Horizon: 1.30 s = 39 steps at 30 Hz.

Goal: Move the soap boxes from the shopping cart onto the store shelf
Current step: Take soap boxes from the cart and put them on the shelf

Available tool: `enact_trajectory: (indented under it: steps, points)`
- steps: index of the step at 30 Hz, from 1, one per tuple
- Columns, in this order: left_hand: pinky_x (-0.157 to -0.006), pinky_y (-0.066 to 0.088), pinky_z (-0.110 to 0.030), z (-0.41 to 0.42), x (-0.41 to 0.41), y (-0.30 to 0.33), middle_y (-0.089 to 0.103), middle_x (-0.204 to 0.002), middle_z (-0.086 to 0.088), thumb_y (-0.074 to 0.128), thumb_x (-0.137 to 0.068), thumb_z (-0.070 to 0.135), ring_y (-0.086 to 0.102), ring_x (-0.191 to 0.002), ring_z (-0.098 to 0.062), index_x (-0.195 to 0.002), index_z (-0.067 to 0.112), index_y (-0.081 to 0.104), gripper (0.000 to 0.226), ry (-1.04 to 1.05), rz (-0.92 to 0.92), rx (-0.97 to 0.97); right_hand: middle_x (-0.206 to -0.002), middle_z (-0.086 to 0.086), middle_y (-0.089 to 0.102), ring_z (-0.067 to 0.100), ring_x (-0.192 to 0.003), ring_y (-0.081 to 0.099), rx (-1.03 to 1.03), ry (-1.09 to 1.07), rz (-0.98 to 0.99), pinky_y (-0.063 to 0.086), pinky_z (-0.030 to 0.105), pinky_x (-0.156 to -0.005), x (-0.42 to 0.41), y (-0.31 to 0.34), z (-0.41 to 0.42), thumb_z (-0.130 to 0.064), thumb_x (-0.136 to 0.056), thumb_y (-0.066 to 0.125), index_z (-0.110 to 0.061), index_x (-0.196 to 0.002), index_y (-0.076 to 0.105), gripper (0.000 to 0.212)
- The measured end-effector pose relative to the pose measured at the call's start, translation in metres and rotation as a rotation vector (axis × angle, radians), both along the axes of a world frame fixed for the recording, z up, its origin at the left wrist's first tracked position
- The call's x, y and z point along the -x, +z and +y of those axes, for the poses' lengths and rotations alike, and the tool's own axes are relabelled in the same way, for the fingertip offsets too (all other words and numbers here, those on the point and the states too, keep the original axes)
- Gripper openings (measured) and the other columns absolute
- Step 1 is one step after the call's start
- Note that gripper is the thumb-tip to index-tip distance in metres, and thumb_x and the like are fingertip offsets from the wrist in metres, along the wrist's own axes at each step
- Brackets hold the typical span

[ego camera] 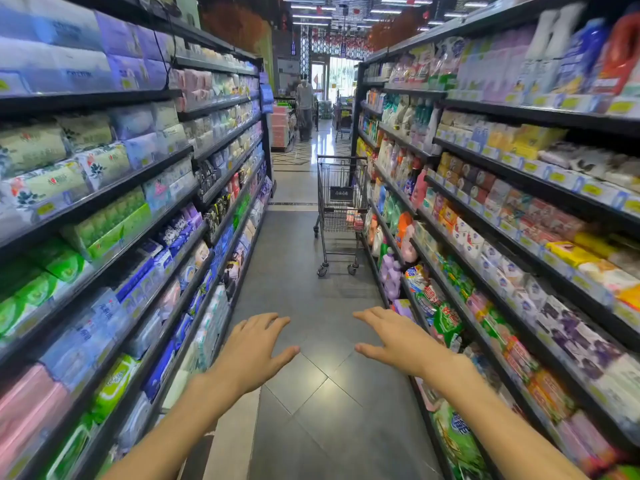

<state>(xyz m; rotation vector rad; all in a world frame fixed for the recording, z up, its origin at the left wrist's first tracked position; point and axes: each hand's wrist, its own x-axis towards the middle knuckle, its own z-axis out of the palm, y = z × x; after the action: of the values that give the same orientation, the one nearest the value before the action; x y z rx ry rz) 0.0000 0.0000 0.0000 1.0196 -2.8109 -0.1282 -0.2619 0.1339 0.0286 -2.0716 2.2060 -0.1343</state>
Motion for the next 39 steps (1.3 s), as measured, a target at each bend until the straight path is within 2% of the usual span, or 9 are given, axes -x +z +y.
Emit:
enact_trajectory:
  steps: [8, 17, 25, 30, 32, 34, 39]
  points:
    - [-0.113, 0.028, -0.036, -0.174, 0.040, -0.005, 0.041, -0.149, 0.004, 0.011, -0.078, 0.078, 0.034, -0.139, -0.016, -0.148, 0.028, 0.036, 0.090, 0.011, 0.024, 0.003, -0.146, -0.001, 0.042, 0.021, -0.131, 0.043, 0.025, -0.058, 0.131, 0.042, 0.041, -0.103, 0.051, 0.000, -0.166, -0.063, -0.090, 0.048, -0.028, -0.151, 0.027, 0.073]
    - [-0.112, 0.031, -0.038, -0.367, 0.120, 0.002, 0.042, -0.148, 0.004, 0.018, -0.084, 0.075, 0.036, -0.138, -0.017, -0.147, 0.028, 0.036, 0.081, -0.022, 0.041, 0.013, -0.144, -0.001, 0.045, 0.021, -0.130, 0.045, 0.037, -0.107, 0.109, 0.040, 0.039, -0.106, 0.126, -0.005, -0.351, -0.060, -0.091, 0.048, -0.026, -0.149, 0.031, 0.070]
    - [-0.116, 0.027, -0.039, -0.545, 0.216, -0.016, 0.039, -0.151, 0.001, 0.019, -0.085, 0.074, 0.032, -0.141, -0.018, -0.149, 0.027, 0.035, 0.081, -0.007, 0.051, -0.001, -0.148, -0.001, 0.040, 0.021, -0.134, 0.041, 0.035, -0.091, 0.067, 0.042, 0.036, -0.103, 0.230, -0.026, -0.544, -0.055, -0.091, 0.050, -0.025, -0.150, 0.031, 0.068]
    - [-0.116, 0.026, -0.039, -0.673, 0.293, -0.002, 0.038, -0.152, 0.004, 0.007, -0.078, 0.084, 0.032, -0.142, -0.016, -0.149, 0.029, 0.035, 0.094, 0.029, 0.078, 0.009, -0.145, -0.001, 0.042, 0.023, -0.131, 0.043, 0.088, -0.071, 0.061, 0.042, 0.038, -0.101, 0.298, -0.010, -0.676, -0.063, -0.083, 0.034, -0.025, -0.148, 0.034, 0.075]
    - [-0.114, 0.030, -0.039, -0.722, 0.319, -0.002, 0.041, -0.150, 0.005, 0.002, -0.079, 0.086, 0.035, -0.140, -0.015, -0.147, 0.029, 0.039, 0.096, 0.036, 0.100, 0.021, -0.142, 0.002, 0.046, 0.028, -0.128, 0.048, 0.116, -0.067, 0.052, 0.045, 0.042, -0.098, 0.321, -0.006, -0.726, -0.055, -0.086, 0.043, -0.022, -0.145, 0.040, 0.068]
    - [-0.113, 0.033, -0.039, -0.767, 0.342, -0.004, 0.044, -0.147, 0.005, 0.012, -0.084, 0.081, 0.039, -0.137, -0.014, -0.145, 0.029, 0.042, 0.085, 0.049, 0.116, 0.028, -0.136, 0.003, 0.050, 0.030, -0.122, 0.052, 0.139, -0.031, 0.044, 0.049, 0.042, -0.092, 0.344, -0.008, -0.776, -0.055, -0.083, 0.041, -0.021, -0.142, 0.044, 0.067]
    - [-0.109, 0.038, -0.040, -0.888, 0.402, -0.021, 0.048, -0.145, 0.002, 0.022, -0.087, 0.074, 0.043, -0.135, -0.018, -0.144, 0.026, 0.045, 0.078, 0.037, 0.099, 0.021, -0.144, 0.000, 0.042, 0.025, -0.130, 0.043, 0.104, -0.014, 0.063, 0.040, 0.040, -0.104, 0.399, -0.019, -0.894, -0.047, -0.092, 0.054, -0.024, -0.148, 0.035, 0.063]
